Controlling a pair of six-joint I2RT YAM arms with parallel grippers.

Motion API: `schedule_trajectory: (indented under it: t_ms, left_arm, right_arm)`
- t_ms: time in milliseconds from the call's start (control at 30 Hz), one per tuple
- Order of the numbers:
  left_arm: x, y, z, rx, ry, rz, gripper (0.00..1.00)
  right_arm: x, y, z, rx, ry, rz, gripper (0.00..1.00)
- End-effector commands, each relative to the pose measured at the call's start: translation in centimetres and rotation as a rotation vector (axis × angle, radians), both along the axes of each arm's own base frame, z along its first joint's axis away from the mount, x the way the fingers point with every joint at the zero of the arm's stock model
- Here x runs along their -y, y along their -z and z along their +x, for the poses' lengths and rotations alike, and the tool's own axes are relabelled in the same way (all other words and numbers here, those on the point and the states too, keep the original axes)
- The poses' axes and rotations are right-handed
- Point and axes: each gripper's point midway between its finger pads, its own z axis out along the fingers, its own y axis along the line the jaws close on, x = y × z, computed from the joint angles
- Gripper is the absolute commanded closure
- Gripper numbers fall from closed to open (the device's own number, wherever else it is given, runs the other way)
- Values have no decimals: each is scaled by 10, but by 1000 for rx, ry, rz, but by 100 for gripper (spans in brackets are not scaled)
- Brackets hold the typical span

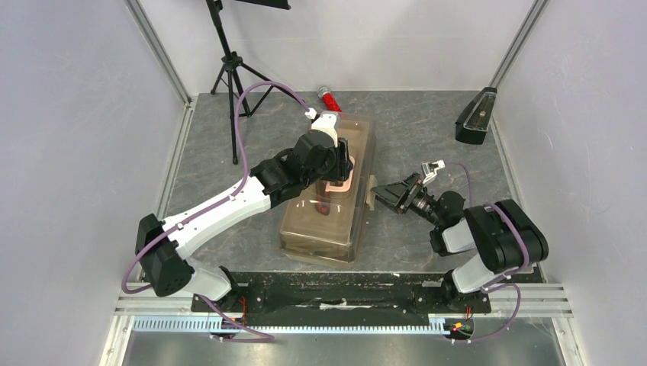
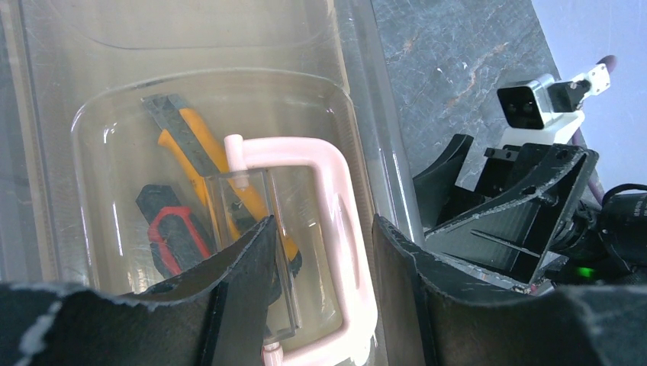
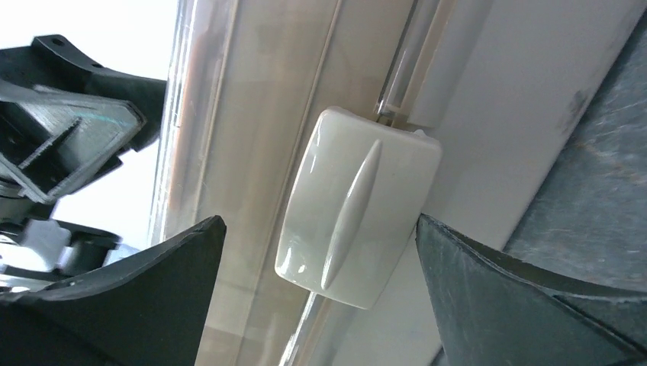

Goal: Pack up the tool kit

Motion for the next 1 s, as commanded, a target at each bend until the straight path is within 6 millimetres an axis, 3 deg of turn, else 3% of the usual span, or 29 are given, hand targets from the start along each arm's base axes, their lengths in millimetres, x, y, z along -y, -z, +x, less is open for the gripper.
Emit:
schedule_trajectory:
  t_ms: [0, 200, 333, 600, 733, 867, 967]
  left_arm:
    - [-7, 35, -17, -106, 4, 64, 45]
    - [-7, 35, -17, -105, 5, 64, 45]
    - [-7, 35, -17, -104, 5, 65, 45]
    - [-10, 33, -16, -98, -5, 66, 45]
    - [-13, 9, -15, -59, -8, 34, 45]
    - [-33, -23, -9, -8, -42, -4, 43]
    - [-66, -27, 1, -5, -114, -3, 37]
  right_arm:
    - [10, -6, 7, 151, 48, -111, 2]
    - [15, 14, 12, 126, 67, -211, 2]
    - [16, 18, 13, 121, 74, -232, 10]
    - [17, 5, 15, 166, 75, -255, 32]
    - [20, -1, 16, 187, 90, -291, 34]
    - [21, 0, 17, 179, 95, -304, 37]
    - [20, 0, 18, 172, 94, -298, 41]
